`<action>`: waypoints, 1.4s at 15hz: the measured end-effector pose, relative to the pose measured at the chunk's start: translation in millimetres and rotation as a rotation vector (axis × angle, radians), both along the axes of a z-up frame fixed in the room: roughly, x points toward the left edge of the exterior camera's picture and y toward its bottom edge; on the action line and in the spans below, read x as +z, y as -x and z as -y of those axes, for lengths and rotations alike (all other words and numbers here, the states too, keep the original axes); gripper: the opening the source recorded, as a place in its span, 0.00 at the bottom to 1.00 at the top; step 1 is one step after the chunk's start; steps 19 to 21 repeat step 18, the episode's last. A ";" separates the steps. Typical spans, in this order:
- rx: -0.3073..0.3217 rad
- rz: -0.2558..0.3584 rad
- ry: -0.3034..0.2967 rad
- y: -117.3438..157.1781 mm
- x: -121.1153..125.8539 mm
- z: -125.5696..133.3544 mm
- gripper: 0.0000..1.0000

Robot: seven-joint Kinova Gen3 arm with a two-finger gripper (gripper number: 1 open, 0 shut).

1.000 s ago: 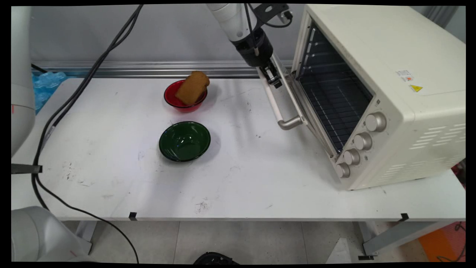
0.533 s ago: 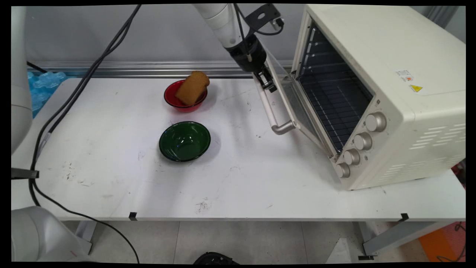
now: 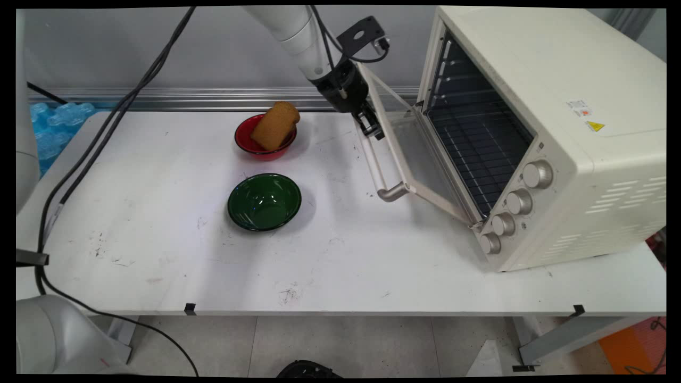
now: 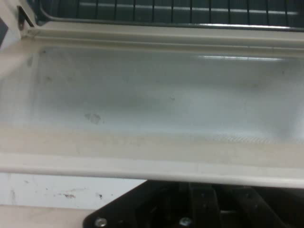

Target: Open the oven

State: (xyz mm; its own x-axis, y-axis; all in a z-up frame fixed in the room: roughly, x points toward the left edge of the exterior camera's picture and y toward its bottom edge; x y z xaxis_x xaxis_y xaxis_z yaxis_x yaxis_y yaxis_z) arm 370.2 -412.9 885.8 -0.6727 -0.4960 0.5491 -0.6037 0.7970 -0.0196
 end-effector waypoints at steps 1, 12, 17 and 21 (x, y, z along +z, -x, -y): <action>0.001 -0.003 -0.001 -2.7 -2.2 -1.7 0.00; 0.008 -0.014 -0.018 -34.7 -30.0 -23.6 0.00; 0.007 -0.002 -0.020 -44.5 -35.7 -34.2 0.00; 0.005 -0.001 -0.018 -45.9 -35.4 -35.7 0.00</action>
